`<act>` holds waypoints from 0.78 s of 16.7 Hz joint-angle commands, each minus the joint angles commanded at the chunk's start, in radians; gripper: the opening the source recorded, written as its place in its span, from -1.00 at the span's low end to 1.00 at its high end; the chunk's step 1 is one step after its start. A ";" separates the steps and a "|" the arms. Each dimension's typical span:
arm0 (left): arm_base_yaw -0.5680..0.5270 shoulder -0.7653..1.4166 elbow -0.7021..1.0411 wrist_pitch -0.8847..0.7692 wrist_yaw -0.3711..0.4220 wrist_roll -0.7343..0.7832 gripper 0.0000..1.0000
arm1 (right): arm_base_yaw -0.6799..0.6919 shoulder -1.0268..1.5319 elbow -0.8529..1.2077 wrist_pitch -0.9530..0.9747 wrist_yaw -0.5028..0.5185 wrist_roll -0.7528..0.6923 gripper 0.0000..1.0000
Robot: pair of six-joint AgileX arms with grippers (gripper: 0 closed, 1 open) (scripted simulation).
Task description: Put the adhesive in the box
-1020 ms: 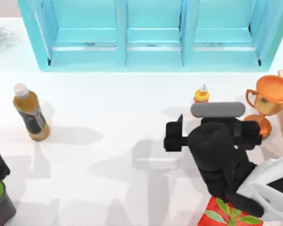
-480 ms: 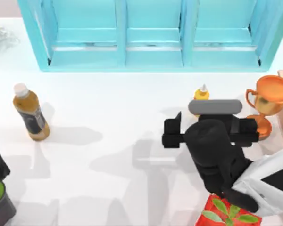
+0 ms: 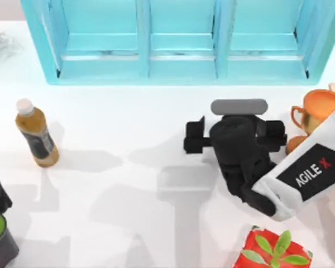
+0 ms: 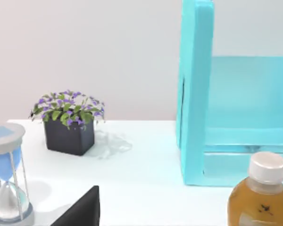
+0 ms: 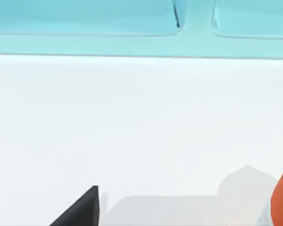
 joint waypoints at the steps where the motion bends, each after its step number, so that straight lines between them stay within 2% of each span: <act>1: 0.000 0.000 0.000 0.000 0.000 0.000 1.00 | -0.018 0.017 0.009 0.012 -0.014 -0.011 1.00; 8: 0.000 0.000 0.000 0.000 0.000 0.000 1.00 | -0.051 0.031 0.017 0.034 -0.041 -0.029 1.00; 13: 0.000 0.000 0.000 0.000 0.000 0.000 1.00 | -0.051 0.031 0.017 0.034 -0.041 -0.029 0.25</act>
